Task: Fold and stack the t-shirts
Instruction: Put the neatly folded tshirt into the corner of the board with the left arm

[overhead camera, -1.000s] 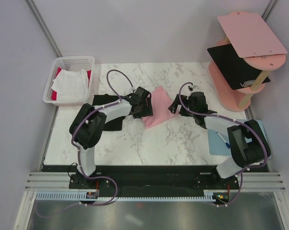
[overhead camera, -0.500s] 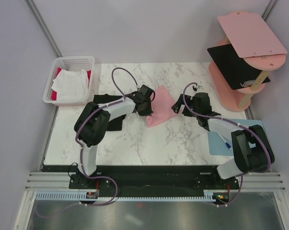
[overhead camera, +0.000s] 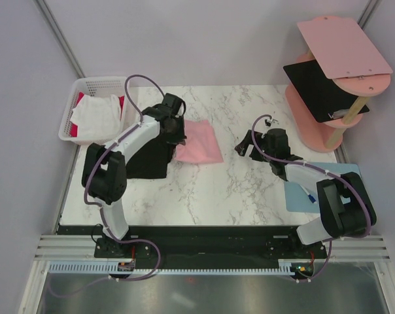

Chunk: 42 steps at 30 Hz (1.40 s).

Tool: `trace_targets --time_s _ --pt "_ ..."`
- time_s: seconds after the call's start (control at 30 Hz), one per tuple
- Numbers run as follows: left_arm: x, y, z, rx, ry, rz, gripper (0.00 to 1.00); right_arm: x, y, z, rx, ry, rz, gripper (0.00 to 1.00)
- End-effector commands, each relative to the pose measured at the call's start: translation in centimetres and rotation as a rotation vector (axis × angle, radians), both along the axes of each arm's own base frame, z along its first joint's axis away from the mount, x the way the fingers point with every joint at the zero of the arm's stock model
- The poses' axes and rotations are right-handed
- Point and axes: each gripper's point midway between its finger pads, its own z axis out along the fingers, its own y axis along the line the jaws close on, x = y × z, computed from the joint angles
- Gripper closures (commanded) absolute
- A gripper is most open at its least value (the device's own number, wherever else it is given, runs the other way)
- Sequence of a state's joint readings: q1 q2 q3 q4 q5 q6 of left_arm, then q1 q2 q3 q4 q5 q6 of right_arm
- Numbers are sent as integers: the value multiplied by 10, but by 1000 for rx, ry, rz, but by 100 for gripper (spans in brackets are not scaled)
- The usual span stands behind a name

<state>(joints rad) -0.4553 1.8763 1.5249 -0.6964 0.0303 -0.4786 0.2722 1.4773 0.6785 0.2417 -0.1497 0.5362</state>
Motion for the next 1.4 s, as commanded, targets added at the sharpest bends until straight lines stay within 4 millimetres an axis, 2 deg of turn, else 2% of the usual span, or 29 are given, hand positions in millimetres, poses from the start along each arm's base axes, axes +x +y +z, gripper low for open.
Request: trace_targets --time_s 0.0,0.3,0.43,0.7,0.8,0.87,0.93,1.2,1.37 --pt "-15 26 37 -23 -4 -64 98 3 5 -2 41 -14 2 2" --pt "-12 75 61 -21 -4 -48 98 2 15 -14 96 11 27 2" --pt "-16 90 63 -77 52 -55 98 0 16 -19 99 24 28 2" --pt "-25 139 64 -120 86 -17 96 -1 18 -24 114 35 38 2" --pt "-30 151 58 -108 122 -17 95 -2 20 -27 119 43 41 2" --pt "-32 173 53 -82 151 34 94 -1 20 -27 124 43 42 2" --pt "-33 185 45 -78 184 53 94 -2 21 -29 125 49 44 2" --pt "-41 212 27 16 240 123 94 -3 21 -36 126 67 47 2" --pt "-44 232 12 116 289 180 90 -3 23 -37 127 73 52 2"
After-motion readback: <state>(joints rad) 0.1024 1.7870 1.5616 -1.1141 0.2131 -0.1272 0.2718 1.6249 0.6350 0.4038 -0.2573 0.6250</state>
